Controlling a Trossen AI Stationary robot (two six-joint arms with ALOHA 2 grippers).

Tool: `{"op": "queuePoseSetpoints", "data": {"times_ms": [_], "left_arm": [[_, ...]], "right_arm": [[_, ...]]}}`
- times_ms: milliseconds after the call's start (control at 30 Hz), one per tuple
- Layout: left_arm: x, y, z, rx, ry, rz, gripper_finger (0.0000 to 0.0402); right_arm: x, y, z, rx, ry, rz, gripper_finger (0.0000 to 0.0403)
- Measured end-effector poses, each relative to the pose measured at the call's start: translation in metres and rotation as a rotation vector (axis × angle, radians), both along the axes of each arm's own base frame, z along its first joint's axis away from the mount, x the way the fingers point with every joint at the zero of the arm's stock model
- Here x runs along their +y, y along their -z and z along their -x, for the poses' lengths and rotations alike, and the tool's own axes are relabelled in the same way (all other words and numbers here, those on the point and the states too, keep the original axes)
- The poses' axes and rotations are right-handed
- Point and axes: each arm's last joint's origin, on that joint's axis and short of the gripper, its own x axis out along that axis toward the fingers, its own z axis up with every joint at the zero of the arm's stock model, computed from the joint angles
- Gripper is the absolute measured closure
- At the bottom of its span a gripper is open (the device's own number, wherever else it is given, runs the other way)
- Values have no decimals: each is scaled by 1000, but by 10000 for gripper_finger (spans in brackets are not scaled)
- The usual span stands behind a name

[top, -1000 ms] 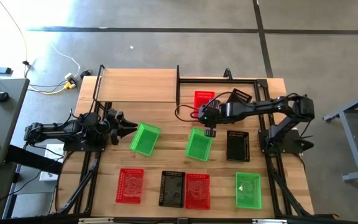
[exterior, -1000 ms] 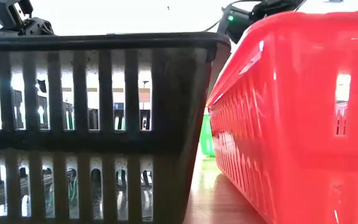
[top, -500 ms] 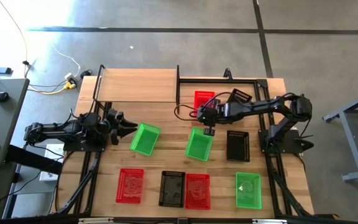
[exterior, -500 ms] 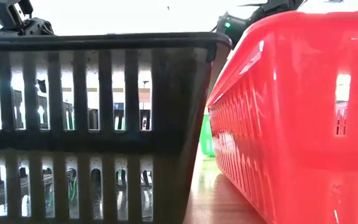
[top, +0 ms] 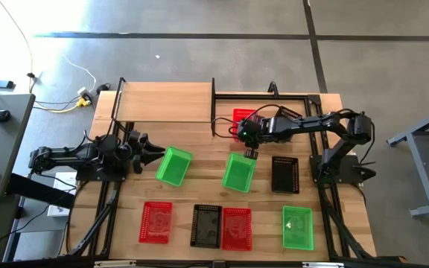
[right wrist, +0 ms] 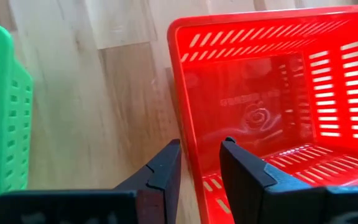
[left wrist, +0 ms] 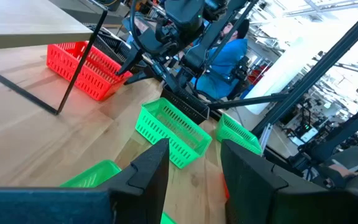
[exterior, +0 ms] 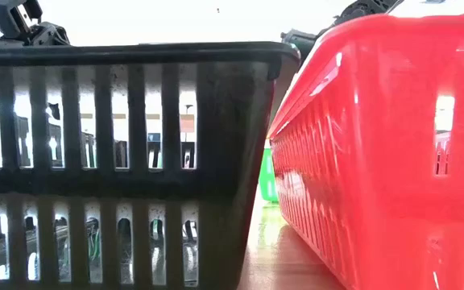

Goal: Stack baskets on shelf by color
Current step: Put the top right red bin on the shelf

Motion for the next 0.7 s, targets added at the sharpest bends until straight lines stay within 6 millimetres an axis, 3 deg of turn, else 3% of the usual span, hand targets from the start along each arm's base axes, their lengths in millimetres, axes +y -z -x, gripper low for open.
{"op": "queuePoseSetpoints", "data": {"times_ms": [467, 700], "left_arm": [[0, 0, 0, 0, -3, -2, 267], [0, 0, 0, 0, -7, -2, 267]], "right_arm": [[-2, 7, 1, 26, -14, -52, 311], [-2, 8, 1, 17, 40, -74, 392]]}}
